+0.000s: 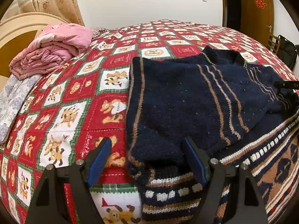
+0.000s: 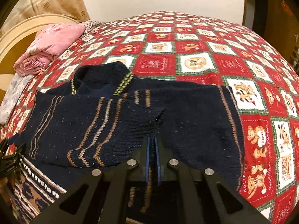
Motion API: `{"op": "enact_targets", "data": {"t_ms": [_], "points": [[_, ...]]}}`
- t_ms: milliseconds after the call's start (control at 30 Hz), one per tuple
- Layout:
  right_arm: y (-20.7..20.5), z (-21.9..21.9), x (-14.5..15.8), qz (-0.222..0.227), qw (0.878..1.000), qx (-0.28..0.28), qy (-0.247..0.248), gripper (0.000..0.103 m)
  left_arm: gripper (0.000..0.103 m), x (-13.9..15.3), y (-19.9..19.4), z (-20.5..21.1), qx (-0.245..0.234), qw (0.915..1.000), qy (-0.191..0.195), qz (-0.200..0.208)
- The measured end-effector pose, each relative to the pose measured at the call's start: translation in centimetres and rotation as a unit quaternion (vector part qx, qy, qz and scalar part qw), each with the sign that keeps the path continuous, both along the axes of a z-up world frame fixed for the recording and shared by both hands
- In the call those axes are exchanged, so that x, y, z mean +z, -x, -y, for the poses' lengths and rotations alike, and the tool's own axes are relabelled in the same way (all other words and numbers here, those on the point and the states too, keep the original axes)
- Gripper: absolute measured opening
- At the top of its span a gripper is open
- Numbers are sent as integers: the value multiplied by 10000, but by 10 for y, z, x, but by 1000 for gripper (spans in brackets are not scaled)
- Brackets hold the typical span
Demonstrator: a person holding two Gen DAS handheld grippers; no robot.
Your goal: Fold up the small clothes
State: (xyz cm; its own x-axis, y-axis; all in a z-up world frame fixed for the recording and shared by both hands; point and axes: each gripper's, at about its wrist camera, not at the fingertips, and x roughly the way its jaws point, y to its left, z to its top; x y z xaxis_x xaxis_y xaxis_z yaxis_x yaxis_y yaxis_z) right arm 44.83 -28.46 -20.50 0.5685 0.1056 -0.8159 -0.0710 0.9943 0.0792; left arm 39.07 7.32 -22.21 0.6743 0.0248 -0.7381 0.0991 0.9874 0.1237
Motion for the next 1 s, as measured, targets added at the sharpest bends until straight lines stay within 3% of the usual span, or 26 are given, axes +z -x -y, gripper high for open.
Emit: {"op": "enact_targets", "data": {"t_ms": [200, 300, 433, 700, 800, 900, 1000], "points": [[2, 1, 5, 139, 9999, -97, 23, 4, 81, 6, 4, 2, -31, 10000, -57, -32], [2, 6, 5, 153, 9997, -167, 57, 4, 90, 12, 8, 1, -93, 9999, -49, 61], [-3, 10, -9, -4, 9999, -136, 101, 4, 91, 0, 6, 7, -241, 9994, -237, -87], [-3, 21, -9, -197, 9994, -71, -290, 8, 101, -10, 5, -6, -71, 9989, 242, -398], [1, 21, -1, -352, 9991, -43, -229, 17, 101, -9, 7, -9, 61, 9985, 326, -439], [16, 24, 5, -355, 9989, 43, -313, 45, 101, -4, 21, -7, 143, 9992, 183, -330], [32, 22, 5, -301, 9991, 261, -159, 48, 100, -4, 37, -7, 154, 9990, 228, -343]]}}
